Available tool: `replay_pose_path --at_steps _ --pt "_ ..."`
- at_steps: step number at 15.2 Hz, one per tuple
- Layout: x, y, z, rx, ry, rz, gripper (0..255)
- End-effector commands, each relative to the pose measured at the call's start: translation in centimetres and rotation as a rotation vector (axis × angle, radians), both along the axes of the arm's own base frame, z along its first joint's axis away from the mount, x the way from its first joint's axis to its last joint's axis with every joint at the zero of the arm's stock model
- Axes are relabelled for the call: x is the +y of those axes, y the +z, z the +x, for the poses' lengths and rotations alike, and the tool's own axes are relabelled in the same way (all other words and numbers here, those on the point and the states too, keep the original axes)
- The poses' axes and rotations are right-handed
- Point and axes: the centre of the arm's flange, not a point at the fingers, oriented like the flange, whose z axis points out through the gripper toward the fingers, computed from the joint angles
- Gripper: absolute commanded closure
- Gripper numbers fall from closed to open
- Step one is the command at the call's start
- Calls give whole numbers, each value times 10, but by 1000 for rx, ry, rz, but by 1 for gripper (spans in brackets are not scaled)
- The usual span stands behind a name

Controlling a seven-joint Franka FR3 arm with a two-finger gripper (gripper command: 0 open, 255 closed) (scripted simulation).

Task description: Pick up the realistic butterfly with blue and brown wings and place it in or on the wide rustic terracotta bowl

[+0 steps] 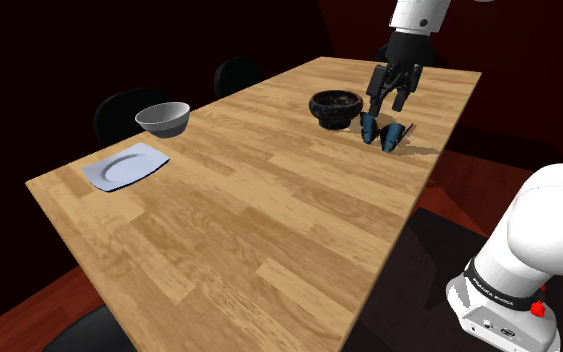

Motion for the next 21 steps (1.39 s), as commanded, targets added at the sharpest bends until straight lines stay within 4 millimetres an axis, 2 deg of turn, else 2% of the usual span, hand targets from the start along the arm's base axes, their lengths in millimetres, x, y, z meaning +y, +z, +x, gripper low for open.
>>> replay_pose_path --at_steps 1,13,14,21 --pt "0 0 0 0 0 0 0" --pt "-95 -82 66 44 17 -162 0" --pt "-96 -82 67 44 17 -163 0" --pt "-96 -122 68 44 17 -163 0"
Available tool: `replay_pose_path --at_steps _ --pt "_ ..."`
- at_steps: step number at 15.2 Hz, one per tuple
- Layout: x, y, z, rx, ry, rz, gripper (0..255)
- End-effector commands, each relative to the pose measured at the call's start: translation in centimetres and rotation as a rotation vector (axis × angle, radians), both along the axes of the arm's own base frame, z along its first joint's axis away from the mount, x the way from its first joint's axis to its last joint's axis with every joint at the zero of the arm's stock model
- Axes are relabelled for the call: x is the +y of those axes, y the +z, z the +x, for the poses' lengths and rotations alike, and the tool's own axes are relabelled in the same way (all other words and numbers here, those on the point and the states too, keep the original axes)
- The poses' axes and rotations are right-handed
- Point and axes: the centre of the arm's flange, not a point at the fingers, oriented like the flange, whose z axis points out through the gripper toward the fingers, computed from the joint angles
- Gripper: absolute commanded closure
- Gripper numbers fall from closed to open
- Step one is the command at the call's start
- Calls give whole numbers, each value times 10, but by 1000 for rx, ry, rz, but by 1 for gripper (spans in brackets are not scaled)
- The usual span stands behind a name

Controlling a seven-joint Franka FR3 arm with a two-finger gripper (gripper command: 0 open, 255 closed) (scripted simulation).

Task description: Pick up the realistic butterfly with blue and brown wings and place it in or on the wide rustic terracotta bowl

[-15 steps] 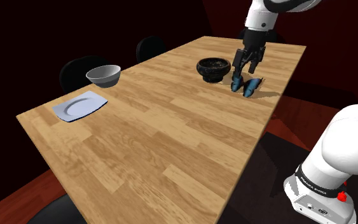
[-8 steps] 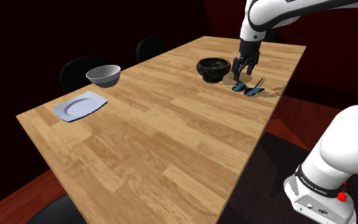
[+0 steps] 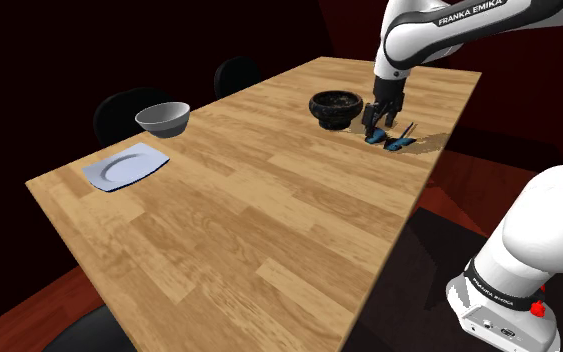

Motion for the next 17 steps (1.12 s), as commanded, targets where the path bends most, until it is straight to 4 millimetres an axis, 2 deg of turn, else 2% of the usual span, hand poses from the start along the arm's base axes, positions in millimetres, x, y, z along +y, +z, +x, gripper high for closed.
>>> replay_pose_path --at_steps 1,8,9,17 --pt "1 -8 0 -1 0 0 0" --pt "1 -8 0 -1 0 0 0" --pt "1 -8 0 -1 0 0 255" --pt "1 -8 0 -1 0 0 255"
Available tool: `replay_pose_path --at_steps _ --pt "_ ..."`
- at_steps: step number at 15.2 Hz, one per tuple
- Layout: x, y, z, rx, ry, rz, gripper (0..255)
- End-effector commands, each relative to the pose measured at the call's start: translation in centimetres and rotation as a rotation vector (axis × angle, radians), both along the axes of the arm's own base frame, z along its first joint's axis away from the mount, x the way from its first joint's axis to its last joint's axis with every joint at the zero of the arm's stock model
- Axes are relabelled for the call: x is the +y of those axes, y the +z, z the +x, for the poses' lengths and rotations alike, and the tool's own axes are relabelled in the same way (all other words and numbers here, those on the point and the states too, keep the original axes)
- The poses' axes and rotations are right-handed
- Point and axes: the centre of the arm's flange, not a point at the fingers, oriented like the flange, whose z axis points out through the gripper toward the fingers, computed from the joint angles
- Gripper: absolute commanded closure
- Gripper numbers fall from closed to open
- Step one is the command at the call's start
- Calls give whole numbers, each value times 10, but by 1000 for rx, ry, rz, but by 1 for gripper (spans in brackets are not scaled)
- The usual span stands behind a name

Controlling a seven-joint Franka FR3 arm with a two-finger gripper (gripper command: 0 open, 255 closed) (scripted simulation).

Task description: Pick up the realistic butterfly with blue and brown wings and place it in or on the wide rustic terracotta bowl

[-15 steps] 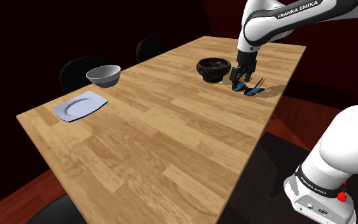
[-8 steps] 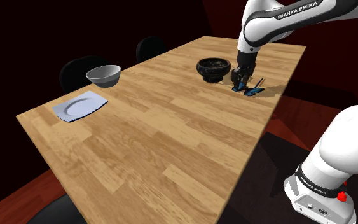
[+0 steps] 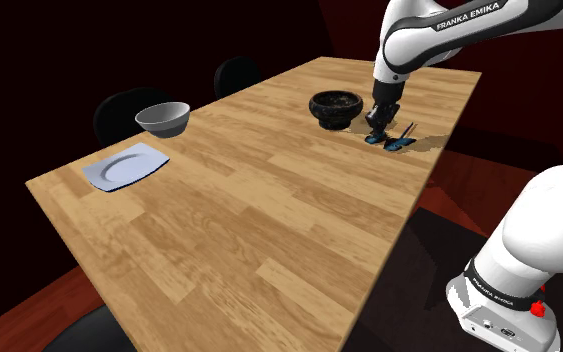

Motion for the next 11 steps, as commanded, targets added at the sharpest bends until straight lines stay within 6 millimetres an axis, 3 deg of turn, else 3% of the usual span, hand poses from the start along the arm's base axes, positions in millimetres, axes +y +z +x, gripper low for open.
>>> replay_pose_path --at_steps 1,2,7,11 --pt "0 0 0 0 0 0 255" --pt "0 0 0 0 0 0 0" --pt "-67 -13 -90 -421 -68 63 0" --pt "-67 -28 -84 -426 -69 64 0"
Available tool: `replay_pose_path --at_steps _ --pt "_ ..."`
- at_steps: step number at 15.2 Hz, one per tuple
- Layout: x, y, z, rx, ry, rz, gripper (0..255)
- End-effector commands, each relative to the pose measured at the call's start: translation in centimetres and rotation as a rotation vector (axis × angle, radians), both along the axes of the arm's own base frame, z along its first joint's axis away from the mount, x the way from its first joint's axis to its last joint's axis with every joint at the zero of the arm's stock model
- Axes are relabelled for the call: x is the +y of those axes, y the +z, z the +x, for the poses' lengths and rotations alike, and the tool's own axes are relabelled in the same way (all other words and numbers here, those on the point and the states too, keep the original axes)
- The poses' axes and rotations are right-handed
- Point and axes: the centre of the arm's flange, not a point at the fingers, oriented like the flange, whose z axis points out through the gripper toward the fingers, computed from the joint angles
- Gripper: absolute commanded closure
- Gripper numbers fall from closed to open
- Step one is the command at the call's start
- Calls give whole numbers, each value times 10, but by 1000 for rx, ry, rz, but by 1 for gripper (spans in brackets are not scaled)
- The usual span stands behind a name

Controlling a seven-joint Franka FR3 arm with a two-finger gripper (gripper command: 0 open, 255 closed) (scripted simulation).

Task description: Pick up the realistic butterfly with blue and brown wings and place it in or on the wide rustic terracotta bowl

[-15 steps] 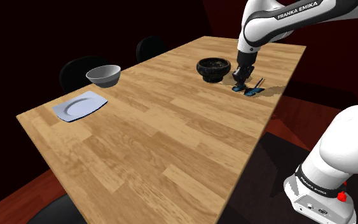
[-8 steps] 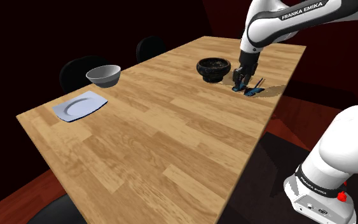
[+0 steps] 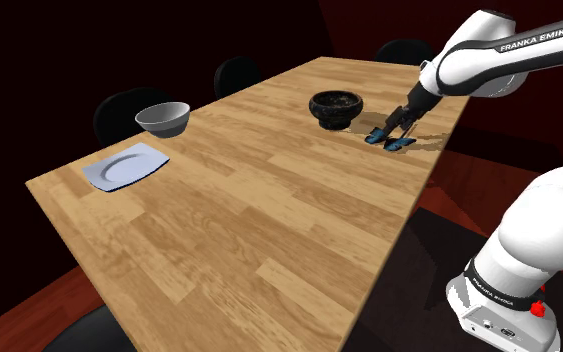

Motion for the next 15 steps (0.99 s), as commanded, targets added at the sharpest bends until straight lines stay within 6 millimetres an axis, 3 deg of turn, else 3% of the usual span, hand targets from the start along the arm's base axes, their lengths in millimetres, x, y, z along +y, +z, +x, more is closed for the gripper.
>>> replay_pose_path --at_steps 1,4,12,13,15 --pt "-1 -9 4 -7 -1 0 0" --pt "-1 -26 12 -7 -1 0 0" --pt "-1 -26 12 -7 -1 0 0" --pt "-1 -26 12 -7 -1 0 255" --pt "-1 -26 12 -7 -1 0 255"
